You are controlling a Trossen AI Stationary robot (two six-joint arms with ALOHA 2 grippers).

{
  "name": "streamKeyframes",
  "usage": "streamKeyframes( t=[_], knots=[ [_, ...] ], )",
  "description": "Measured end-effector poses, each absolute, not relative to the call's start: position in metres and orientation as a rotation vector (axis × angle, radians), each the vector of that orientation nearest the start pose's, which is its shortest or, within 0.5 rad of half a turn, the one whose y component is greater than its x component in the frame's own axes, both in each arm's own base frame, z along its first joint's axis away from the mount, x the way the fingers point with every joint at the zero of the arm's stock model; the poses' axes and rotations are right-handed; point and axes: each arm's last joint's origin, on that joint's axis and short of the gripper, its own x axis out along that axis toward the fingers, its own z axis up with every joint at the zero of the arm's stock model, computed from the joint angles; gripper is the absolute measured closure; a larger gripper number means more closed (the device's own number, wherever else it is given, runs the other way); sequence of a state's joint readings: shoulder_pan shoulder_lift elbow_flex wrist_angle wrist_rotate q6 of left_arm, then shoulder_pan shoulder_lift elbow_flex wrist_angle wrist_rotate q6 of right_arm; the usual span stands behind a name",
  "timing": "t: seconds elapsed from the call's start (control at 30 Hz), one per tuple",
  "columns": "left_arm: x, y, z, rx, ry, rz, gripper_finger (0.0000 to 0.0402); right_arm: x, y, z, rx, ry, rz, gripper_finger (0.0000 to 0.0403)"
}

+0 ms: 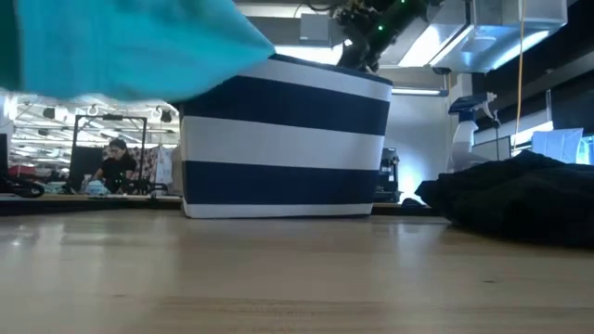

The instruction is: Fold Laundry from Bin

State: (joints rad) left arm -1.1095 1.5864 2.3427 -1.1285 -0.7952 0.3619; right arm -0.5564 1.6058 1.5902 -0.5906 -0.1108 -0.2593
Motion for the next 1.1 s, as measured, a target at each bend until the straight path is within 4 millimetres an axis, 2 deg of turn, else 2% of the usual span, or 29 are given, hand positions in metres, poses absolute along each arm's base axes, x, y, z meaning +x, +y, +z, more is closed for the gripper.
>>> streamKeyframes(
  t=[0.3, 0.5, 0.7, 0.83, 0.97, 1.1],
  knots=[
    [0.161, -0.21, 0.489, 0.46, 0.511, -0.229, 0.0398, 0.327, -0.14, 0.371, -0.128, 0.594, -0.189, 0.0244],
    [0.186, -0.21, 0.445, 0.369, 0.712, -0.168, 0.0394, 0.34, -0.101, 0.369, -0.171, 0.607, -0.07, 0.0244],
    [0.208, -0.212, 0.397, 0.259, 0.891, -0.162, 0.0392, 0.347, -0.054, 0.366, -0.238, 0.635, 0.079, 0.0244],
    [0.224, -0.215, 0.363, 0.176, 0.989, -0.257, 0.0397, 0.348, -0.028, 0.362, -0.267, 0.671, 0.15, 0.0244],
    [0.239, -0.212, 0.335, 0.089, 1.035, -0.318, 0.0397, 0.353, -0.014, 0.354, -0.364, 0.727, 0.141, 0.0244],
    [0.245, -0.208, 0.32, 0.058, 1.068, -0.33, 0.0398, 0.365, -0.014, 0.336, -0.475, 0.815, 0.027, 0.0244]
  ],
)
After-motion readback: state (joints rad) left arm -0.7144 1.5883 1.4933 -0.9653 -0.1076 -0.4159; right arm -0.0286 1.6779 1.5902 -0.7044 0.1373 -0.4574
